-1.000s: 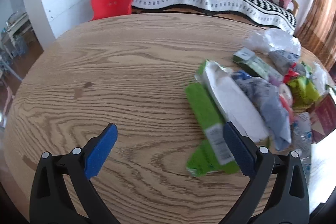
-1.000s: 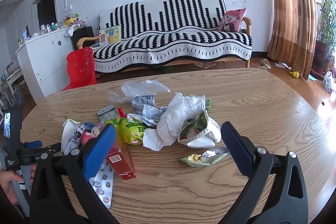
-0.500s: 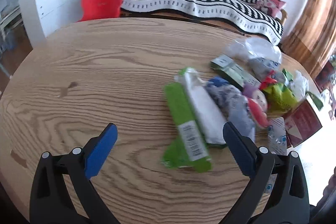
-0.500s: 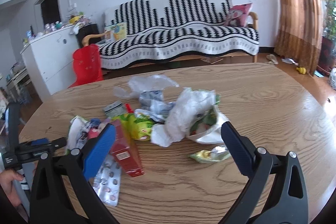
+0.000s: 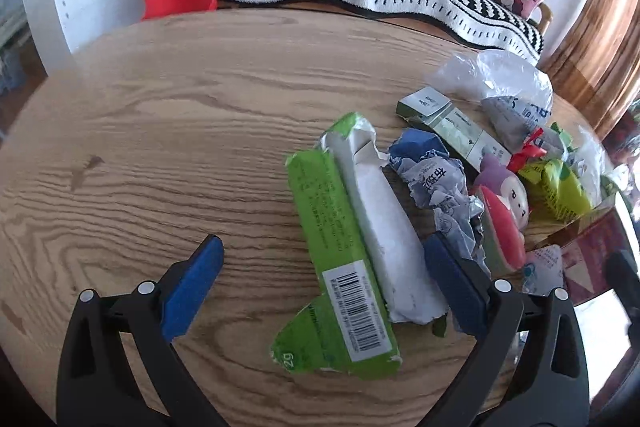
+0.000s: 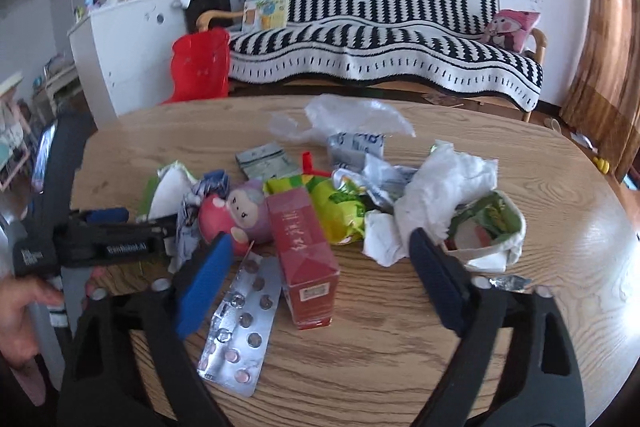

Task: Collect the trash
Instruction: 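Grasp the green snack box with left gripper while right gripper grasps red cigarette pack, then carry both items to the black bin and open both grippers over it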

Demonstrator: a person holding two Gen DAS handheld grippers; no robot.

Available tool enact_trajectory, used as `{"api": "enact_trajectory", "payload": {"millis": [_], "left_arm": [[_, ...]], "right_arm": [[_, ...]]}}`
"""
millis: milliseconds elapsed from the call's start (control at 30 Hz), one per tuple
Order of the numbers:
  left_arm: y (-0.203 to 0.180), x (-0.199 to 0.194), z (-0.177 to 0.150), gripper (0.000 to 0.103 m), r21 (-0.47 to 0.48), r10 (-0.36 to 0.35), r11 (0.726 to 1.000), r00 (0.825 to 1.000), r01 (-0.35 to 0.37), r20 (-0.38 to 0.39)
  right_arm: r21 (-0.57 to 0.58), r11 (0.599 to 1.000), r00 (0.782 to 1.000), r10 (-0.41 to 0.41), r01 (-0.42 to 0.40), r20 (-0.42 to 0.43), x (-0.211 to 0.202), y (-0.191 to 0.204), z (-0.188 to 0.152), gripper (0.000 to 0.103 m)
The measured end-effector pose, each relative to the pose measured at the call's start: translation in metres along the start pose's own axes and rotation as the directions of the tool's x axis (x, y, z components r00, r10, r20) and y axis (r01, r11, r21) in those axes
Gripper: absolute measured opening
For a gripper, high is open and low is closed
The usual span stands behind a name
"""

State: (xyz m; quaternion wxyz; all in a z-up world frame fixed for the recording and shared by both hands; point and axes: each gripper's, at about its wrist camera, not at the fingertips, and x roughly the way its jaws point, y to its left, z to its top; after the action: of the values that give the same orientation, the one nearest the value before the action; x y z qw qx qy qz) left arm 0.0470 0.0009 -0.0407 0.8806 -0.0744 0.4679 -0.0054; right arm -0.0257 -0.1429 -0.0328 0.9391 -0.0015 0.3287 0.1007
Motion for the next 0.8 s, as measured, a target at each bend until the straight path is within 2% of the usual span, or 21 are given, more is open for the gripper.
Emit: {"api": "enact_trajectory", "payload": {"millis": [33, 67, 133, 167, 233, 267, 333, 400, 533, 633, 700, 800], "left_arm": [[0.001, 0.0, 0.001, 0.098, 0.005, 0.004, 1.0, 1.0, -0.004, 0.004], [0.002, 0.0, 0.001, 0.098, 0.01, 0.002, 1.0, 1.0, -0.002, 0.006], [0.005, -0.001, 0.002, 0.093, 0.01, -0.005, 1.0, 1.0, 0.005, 0.001], [0.005, -0.002, 0.002, 0.073, 0.008, -0.001, 1.0, 1.0, 0.001, 0.008], [0.01, -0.007, 0.003, 0.038, 0.003, -0.077, 0.997, 0.997, 0.077, 0.015], [0.013, -0.008, 0.004, 0.034, -0.014, -0.089, 0.996, 0.996, 0.089, 0.01], [0.019, -0.014, 0.003, 0.03, -0.038, -0.084, 0.996, 0.996, 0.085, 0.024], [0.02, -0.025, 0.004, 0.029, -0.028, -0.034, 0.999, 0.996, 0.037, 0.082], [0.026, -0.049, 0.005, 0.027, -0.021, 0.056, 0.998, 0.98, -0.053, 0.19], [0.028, -0.056, 0.007, 0.027, -0.005, 0.115, 0.993, 0.97, -0.117, 0.214], [0.029, -0.056, 0.009, 0.027, -0.004, 0.126, 0.992, 0.968, -0.128, 0.216], [0.03, -0.056, 0.011, 0.027, -0.007, 0.095, 0.995, 0.974, -0.096, 0.208]], "right_arm": [[-0.003, 1.0, 1.0, -0.004, 0.004, -0.026, 0.006, 0.001, -0.001, 0.06], [-0.006, 1.0, 0.999, -0.007, 0.007, -0.046, 0.011, 0.002, -0.001, 0.054], [-0.006, 1.0, 0.997, 0.012, -0.012, -0.081, 0.018, 0.002, -0.001, 0.027], [0.0, 1.0, 0.996, 0.028, -0.028, -0.079, 0.018, 0.003, -0.002, 0.024], [0.018, 0.999, 0.997, 0.04, -0.039, -0.062, 0.013, 0.001, -0.001, 0.024], [0.023, 0.999, 0.998, 0.035, -0.034, -0.049, 0.01, 0.0, 0.0, 0.024], [0.049, 0.998, 0.999, 0.032, -0.032, -0.005, 0.001, -0.005, 0.002, 0.024], [0.065, 0.998, 1.0, 0.023, -0.024, 0.022, -0.007, -0.009, 0.004, 0.024], [0.107, 0.994, 0.998, 0.022, -0.029, 0.064, -0.02, -0.018, 0.008, 0.023], [0.13, 0.991, 0.993, 0.03, -0.044, 0.115, -0.03, -0.022, 0.011, 0.023], [0.138, 0.989, 0.99, 0.041, -0.06, 0.133, -0.036, -0.024, 0.012, 0.023], [0.137, 0.989, 0.993, 0.046, -0.061, 0.113, -0.034, -0.025, 0.012, 0.023]]}}
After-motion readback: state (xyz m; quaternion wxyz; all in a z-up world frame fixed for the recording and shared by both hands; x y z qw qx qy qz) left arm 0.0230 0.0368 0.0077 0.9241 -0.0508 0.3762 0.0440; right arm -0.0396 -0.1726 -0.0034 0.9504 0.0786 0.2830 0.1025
